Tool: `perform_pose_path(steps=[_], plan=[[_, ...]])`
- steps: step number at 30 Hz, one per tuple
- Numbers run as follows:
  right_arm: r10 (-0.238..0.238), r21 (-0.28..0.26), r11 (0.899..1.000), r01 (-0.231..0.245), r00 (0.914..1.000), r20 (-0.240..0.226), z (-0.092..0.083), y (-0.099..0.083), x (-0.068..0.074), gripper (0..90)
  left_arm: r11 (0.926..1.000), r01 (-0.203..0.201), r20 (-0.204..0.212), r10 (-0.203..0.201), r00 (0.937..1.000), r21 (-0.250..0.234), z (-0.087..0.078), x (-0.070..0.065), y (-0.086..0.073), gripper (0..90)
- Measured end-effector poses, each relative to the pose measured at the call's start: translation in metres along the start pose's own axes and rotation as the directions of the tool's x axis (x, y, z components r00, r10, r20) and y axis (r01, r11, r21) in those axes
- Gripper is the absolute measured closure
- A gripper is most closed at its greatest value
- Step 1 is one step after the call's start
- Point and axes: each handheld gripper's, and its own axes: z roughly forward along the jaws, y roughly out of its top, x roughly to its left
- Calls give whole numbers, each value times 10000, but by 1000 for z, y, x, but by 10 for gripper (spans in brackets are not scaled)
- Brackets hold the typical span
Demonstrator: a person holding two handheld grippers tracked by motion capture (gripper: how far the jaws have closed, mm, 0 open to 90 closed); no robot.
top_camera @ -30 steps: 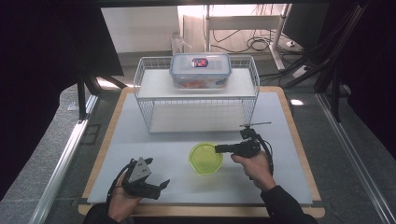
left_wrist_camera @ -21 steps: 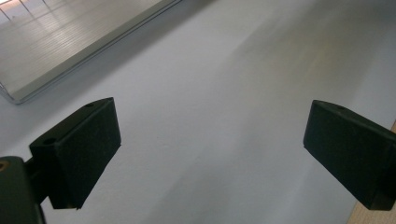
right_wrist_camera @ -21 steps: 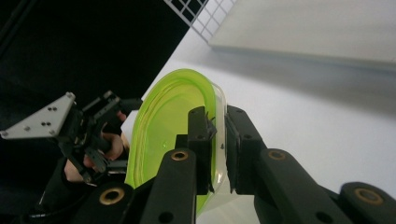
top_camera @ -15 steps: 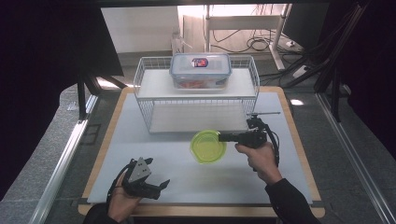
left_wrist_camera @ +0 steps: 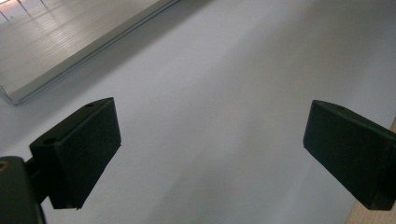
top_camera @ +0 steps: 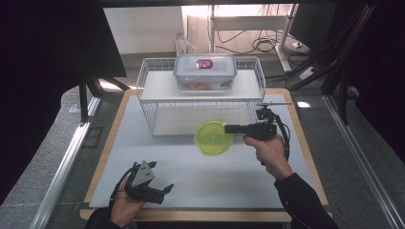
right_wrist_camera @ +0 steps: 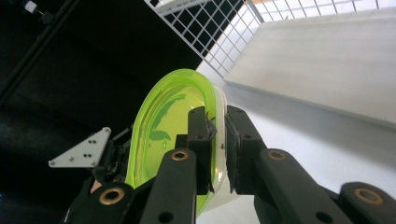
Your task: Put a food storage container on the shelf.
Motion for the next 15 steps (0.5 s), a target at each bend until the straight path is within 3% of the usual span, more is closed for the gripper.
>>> perform_pose_path(steps=[15], plan=[[-37, -287, 9996, 32, 9998, -181, -2, 20, 9, 816, 10000, -35, 13, 35, 10000, 34, 0, 0, 0, 40]])
